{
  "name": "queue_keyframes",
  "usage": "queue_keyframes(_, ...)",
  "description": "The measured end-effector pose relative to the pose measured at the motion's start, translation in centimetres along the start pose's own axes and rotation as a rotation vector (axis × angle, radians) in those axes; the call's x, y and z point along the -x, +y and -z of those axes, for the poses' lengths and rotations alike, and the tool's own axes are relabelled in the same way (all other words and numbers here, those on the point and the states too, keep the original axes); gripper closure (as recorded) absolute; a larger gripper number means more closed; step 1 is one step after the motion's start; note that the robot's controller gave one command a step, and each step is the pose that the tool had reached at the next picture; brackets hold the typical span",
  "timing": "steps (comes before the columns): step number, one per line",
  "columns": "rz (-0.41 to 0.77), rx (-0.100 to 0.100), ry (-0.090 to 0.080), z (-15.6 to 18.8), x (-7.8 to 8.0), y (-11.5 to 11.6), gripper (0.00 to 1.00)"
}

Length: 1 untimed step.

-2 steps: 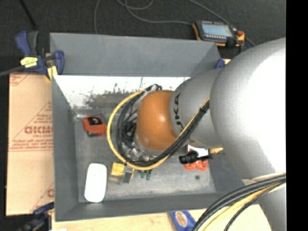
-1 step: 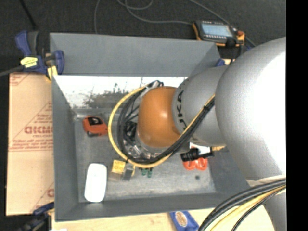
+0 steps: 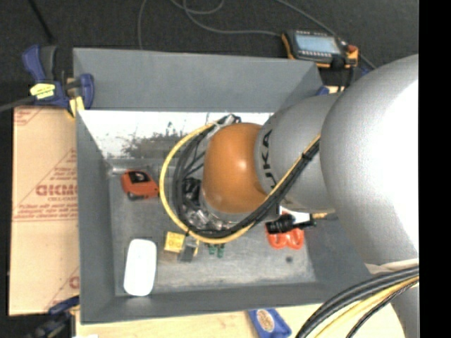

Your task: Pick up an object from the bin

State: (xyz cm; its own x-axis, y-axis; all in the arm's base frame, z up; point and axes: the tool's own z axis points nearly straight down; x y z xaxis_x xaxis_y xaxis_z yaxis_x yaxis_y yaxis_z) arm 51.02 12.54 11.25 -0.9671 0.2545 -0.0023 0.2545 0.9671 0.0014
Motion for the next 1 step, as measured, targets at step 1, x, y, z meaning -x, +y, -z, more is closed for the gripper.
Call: queue_keyframes(1, 0.001, -0.003, 0.005, 1.20, -0.10, -0.07, 1.00)
